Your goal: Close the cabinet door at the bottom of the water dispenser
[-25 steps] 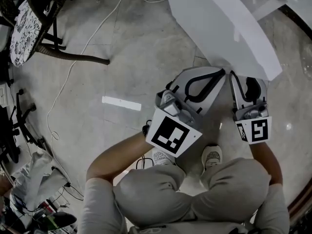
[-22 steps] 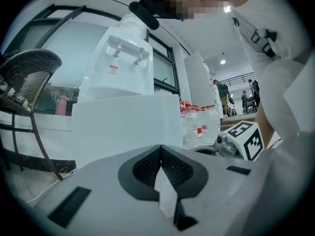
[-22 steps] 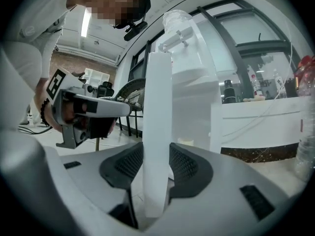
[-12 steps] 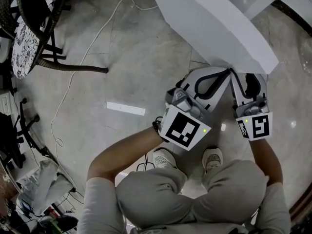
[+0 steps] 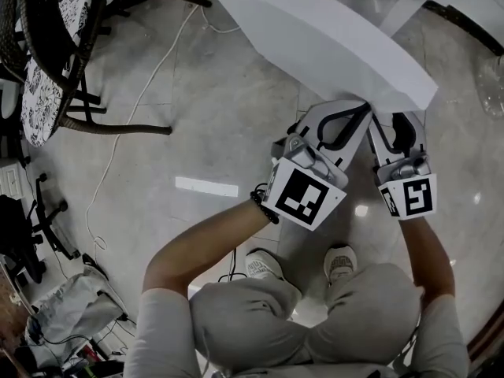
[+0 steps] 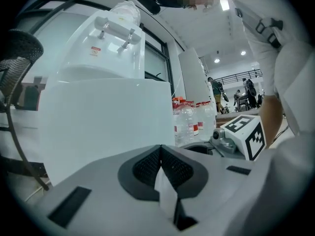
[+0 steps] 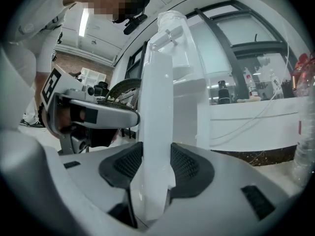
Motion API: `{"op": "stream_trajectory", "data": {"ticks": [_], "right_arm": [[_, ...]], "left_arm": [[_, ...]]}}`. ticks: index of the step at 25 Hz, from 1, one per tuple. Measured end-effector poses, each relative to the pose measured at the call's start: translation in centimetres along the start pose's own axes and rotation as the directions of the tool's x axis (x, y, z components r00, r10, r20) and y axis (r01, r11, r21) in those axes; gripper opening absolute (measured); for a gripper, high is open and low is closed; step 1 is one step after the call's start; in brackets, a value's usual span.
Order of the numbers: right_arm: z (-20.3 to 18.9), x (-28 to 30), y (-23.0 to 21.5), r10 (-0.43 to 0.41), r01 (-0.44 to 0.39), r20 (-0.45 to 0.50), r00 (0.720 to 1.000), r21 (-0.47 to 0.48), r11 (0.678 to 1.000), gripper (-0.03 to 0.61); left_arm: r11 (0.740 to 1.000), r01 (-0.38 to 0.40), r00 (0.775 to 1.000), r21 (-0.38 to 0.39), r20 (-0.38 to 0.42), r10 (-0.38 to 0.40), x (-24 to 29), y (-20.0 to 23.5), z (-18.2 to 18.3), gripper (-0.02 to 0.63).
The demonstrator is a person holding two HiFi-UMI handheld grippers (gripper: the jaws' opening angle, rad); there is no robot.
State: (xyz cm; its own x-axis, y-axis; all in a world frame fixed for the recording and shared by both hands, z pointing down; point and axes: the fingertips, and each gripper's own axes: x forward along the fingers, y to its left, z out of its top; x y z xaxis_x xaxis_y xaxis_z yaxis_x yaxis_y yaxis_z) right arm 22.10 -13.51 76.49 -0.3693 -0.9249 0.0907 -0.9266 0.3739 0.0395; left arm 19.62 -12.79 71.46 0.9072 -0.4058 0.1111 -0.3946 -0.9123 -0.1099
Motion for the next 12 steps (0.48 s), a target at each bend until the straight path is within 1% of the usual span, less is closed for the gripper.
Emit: {"op": "stream_trajectory", "data": {"ticks": [10, 12], "right_arm": [[0.1, 1.0, -2.5, -0.023, 0.023, 0.020, 1.000, -0.011, 1.000, 0.193], [0.1, 1.1, -2.8, -0.024, 0.025, 0.024, 0.999, -0.019, 1.000, 0.193]], "left_arm": [[1.000, -0.014, 1.000, 0.009, 0.001, 0.014, 2.6, 0.4, 0.1, 0.008], [1.000, -0.014, 1.000, 0.021, 0.003, 0.014, 2.6, 0.5, 0.3, 0.008]]}}
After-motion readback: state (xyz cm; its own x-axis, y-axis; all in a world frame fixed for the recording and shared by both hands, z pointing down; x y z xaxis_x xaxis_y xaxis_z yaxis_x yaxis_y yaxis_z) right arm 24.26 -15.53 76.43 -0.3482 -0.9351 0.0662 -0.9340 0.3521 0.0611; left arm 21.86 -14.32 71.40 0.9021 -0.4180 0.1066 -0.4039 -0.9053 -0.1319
